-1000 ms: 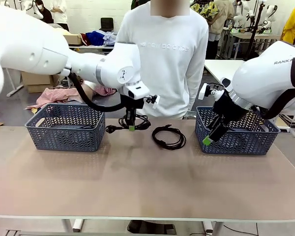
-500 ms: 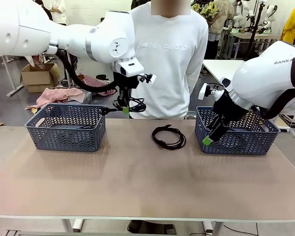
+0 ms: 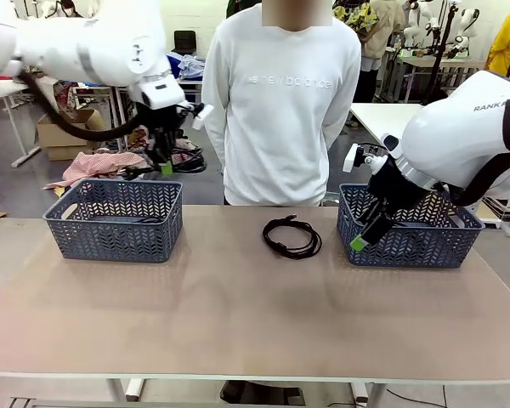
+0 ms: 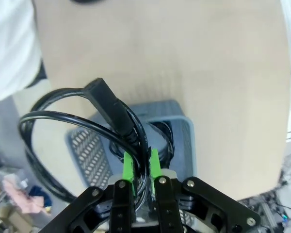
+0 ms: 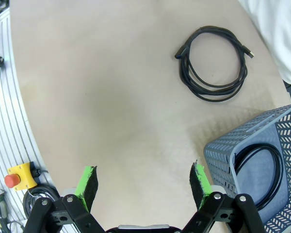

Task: Organize the cables according to human instructions.
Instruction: Pick up a bundle of cables and place it in the basket indicated by the human.

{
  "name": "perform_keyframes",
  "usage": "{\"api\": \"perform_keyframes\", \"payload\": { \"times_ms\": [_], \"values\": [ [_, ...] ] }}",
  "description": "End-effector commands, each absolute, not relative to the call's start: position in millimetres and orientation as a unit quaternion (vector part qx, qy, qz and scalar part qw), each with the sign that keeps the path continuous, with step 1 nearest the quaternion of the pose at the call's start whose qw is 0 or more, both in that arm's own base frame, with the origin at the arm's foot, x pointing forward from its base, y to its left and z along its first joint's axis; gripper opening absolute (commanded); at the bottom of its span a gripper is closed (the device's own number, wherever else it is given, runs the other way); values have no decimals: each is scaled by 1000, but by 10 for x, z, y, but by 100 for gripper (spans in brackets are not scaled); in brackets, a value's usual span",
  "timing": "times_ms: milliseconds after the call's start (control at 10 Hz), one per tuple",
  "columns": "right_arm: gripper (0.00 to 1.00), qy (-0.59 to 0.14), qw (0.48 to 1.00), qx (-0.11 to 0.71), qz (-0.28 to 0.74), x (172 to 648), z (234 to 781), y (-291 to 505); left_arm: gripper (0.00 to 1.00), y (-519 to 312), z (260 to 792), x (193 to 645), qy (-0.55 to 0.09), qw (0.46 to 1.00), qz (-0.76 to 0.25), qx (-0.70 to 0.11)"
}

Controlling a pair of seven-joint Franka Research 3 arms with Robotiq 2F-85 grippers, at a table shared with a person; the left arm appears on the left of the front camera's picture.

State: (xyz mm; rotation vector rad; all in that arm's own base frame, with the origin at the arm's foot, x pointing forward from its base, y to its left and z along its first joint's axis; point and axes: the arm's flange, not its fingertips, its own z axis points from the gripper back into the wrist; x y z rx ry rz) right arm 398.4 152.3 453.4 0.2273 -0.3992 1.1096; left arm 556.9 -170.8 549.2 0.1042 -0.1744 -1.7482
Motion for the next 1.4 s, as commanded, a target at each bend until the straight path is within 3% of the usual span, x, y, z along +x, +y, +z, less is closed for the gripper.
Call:
{"api": "perform_keyframes", "payload": {
  "times_ms": [0, 1300],
  "values": [
    [100, -189, 826, 107, 520, 3984, 4540, 1518, 0, -1403, 5359, 5377, -98, 633, -767, 38],
    [100, -189, 826, 107, 520, 3984, 4540, 1518, 0, -544, 4560, 5663, -113, 644, -755, 48]
  ]
}}
